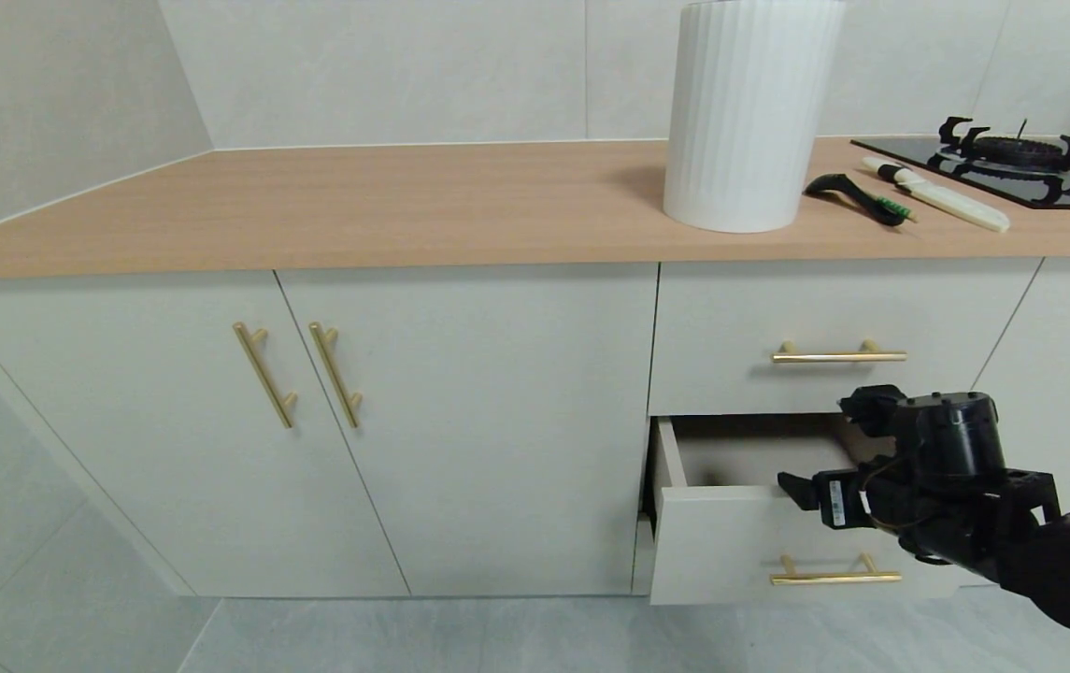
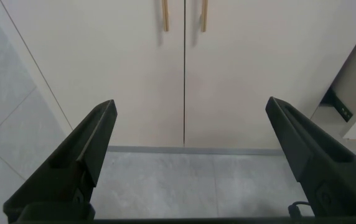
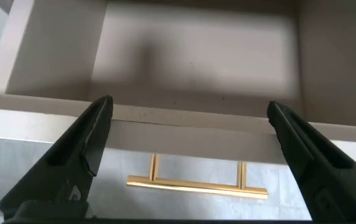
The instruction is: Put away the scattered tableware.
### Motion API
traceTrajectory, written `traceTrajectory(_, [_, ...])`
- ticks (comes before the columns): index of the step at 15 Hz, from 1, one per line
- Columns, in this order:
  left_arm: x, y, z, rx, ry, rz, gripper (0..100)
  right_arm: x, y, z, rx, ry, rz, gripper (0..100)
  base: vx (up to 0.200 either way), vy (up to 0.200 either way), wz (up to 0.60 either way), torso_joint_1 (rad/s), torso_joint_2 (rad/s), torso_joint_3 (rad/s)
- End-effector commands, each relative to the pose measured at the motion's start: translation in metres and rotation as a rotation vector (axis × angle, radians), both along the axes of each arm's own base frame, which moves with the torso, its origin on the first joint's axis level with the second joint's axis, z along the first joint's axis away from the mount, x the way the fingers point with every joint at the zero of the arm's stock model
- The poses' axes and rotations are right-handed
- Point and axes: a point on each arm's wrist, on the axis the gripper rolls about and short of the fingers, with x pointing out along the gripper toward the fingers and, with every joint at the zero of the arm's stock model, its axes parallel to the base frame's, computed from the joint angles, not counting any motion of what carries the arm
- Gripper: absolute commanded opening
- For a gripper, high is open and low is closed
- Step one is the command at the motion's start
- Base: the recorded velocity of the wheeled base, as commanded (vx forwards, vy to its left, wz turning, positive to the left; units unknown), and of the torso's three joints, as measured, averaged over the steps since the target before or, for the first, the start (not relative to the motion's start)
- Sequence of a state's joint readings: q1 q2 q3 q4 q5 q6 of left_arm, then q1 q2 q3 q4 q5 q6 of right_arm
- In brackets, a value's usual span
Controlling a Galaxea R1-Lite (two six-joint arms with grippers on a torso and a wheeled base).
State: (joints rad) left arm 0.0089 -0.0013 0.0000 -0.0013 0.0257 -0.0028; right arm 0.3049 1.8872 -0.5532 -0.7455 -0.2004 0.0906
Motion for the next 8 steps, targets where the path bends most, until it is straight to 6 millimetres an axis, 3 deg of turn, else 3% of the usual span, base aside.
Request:
traceTrajectory(1, [0.000, 0.000, 0.000, 0.000, 0.001, 0.001, 100, -0.005, -0.001, 0.014, 0.003, -0.003, 0.005, 100, 0.000, 0.000, 0.00, 0.000, 0.00, 0.000])
traceTrajectory(8, [0.000, 0.000, 0.000, 0.000, 0.001, 0.001, 100, -0.031, -0.004, 0.039, -0.044, 0.186, 0.040, 100, 0.000, 0.000, 0.00, 0.000, 0.00, 0.000])
